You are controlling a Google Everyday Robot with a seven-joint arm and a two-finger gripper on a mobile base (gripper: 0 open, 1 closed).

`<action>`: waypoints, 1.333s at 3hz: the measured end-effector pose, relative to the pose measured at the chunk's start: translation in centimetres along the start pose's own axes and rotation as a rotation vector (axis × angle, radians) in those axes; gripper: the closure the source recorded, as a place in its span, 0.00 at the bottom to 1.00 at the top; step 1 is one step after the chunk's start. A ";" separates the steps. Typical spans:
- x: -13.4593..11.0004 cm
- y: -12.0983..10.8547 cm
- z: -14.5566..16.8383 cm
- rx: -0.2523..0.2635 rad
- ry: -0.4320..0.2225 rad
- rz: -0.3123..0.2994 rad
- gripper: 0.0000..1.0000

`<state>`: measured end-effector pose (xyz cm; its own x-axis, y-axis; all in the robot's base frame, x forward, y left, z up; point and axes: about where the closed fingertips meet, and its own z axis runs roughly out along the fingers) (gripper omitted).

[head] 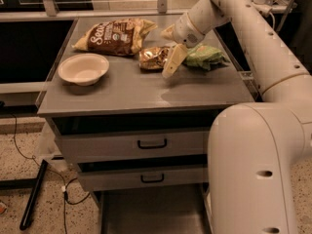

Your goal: Place orange can into bottom drawer

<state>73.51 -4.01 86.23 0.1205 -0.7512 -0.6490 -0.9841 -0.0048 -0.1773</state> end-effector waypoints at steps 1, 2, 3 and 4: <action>0.0 0.0 0.0 0.001 0.000 0.001 0.18; 0.0 0.0 0.0 0.001 0.000 0.001 0.41; 0.0 0.0 0.0 0.001 0.000 0.001 0.65; 0.0 0.0 0.0 0.001 0.000 0.001 0.88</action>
Offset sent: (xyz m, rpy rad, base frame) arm 0.0004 0.0000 0.0000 0.0000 -0.0001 -0.0012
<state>73.55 -4.01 86.22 0.1197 -0.7513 -0.6490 -0.9841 -0.0036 -0.1773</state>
